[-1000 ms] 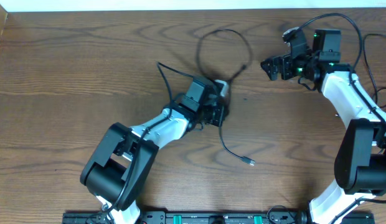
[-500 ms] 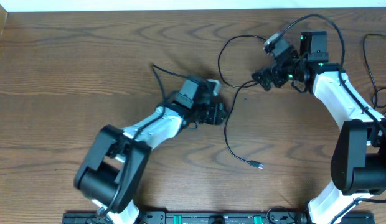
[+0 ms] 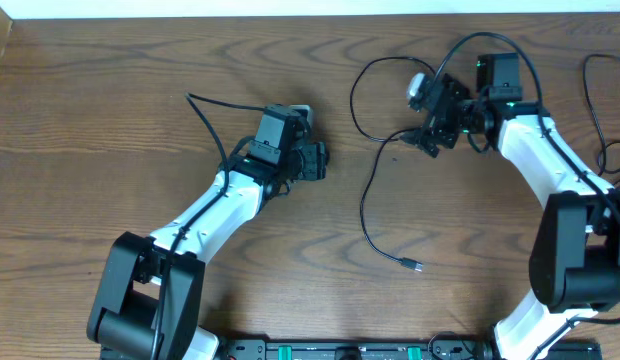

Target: Untangle cables

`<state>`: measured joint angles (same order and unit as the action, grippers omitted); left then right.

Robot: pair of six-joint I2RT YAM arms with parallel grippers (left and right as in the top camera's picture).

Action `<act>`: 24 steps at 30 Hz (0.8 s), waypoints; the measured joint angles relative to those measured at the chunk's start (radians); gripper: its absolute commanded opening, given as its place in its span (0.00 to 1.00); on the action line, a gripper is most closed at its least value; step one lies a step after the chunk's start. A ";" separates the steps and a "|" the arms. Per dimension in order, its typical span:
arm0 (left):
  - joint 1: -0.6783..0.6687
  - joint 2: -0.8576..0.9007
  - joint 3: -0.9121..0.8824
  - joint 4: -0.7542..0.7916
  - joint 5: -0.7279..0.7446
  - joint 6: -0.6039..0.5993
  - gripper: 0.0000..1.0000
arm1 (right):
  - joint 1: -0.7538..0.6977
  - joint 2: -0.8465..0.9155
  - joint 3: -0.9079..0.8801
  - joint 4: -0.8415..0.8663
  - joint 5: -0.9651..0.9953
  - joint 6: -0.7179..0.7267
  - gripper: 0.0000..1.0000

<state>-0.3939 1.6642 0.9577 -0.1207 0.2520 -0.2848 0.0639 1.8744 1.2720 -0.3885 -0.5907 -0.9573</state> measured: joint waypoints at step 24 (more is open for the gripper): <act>0.013 0.000 0.000 -0.029 -0.049 0.000 0.64 | 0.058 0.206 -0.009 0.040 -0.045 -0.084 0.92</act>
<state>-0.3813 1.6642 0.9577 -0.1497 0.2031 -0.2844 0.1219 2.0808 1.2629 -0.3485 -0.6357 -1.0412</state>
